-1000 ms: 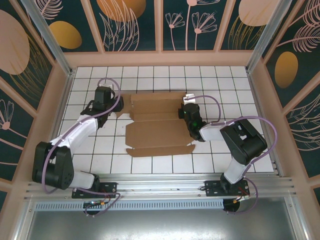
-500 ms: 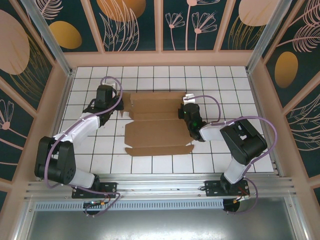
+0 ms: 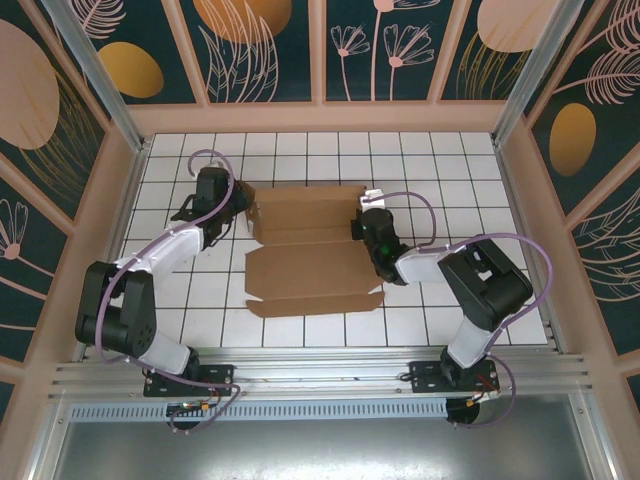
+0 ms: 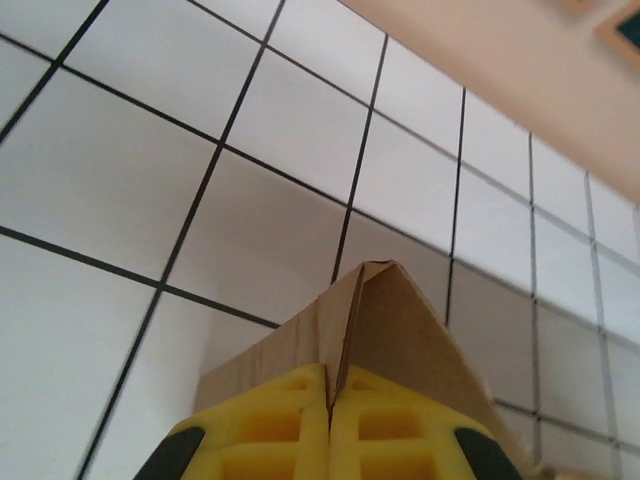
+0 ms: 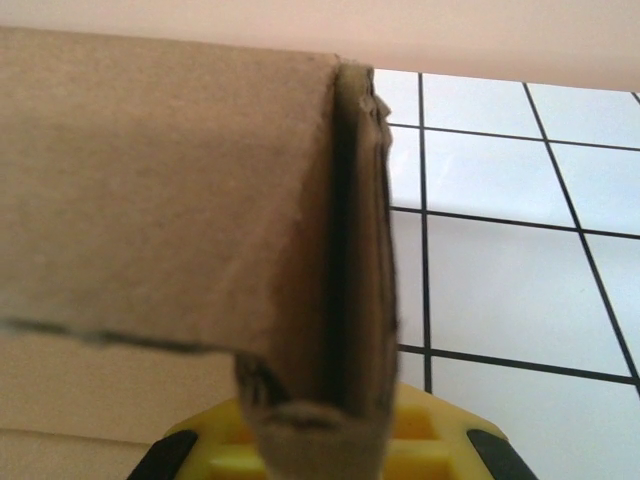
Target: Fold the paper box
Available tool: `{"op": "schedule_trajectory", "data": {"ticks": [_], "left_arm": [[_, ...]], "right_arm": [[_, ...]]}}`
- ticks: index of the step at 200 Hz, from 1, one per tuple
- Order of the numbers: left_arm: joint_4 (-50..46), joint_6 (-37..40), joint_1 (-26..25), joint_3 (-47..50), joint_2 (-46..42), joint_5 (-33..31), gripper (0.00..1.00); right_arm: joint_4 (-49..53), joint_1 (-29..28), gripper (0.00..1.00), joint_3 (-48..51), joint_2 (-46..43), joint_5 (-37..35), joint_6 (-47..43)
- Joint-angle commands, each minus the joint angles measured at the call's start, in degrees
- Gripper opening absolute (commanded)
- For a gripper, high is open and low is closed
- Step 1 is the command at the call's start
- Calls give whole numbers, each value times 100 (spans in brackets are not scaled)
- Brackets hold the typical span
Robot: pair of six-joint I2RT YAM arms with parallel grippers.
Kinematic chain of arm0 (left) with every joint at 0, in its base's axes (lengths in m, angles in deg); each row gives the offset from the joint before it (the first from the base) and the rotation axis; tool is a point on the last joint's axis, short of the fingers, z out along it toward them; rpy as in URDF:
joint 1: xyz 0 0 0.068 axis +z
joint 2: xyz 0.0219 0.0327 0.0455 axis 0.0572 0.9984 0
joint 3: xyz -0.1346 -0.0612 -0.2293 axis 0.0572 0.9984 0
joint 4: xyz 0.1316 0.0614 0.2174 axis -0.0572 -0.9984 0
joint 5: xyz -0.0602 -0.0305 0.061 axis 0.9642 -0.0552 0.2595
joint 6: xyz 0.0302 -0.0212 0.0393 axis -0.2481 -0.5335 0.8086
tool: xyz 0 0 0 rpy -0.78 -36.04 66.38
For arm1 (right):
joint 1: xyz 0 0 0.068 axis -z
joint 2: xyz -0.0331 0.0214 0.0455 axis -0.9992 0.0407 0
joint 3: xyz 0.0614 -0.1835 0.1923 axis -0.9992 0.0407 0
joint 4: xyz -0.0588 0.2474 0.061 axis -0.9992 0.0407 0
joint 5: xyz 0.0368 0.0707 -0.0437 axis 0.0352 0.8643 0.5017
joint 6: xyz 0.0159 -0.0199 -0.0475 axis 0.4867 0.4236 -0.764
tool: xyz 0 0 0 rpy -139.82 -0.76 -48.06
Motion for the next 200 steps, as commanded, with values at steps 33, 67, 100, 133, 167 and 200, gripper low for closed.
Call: {"op": "schedule_trajectory", "data": {"ticks": [33,67,100,133,167,200], "left_arm": [[675,-1666,-261,-104,175,-61,0],[376,-1316,-296,36,-91,-159,12],[277,-592,-293,532,-774,-15,23],[-379,108,-274,749,-1416,29,43],[-495,789,-157,844,-2075,-324,71],[-181,1046,274,360,-1757,-711,73]], "right_arm": [[190,-111,0,-138,115,-164,108],[198,51,0,-65,76,-233,77],[198,378,0,-32,-33,17,57],[221,477,0,-142,-14,122,-144],[198,492,0,-130,-40,156,-317],[211,492,0,-94,-87,303,-320]]}}
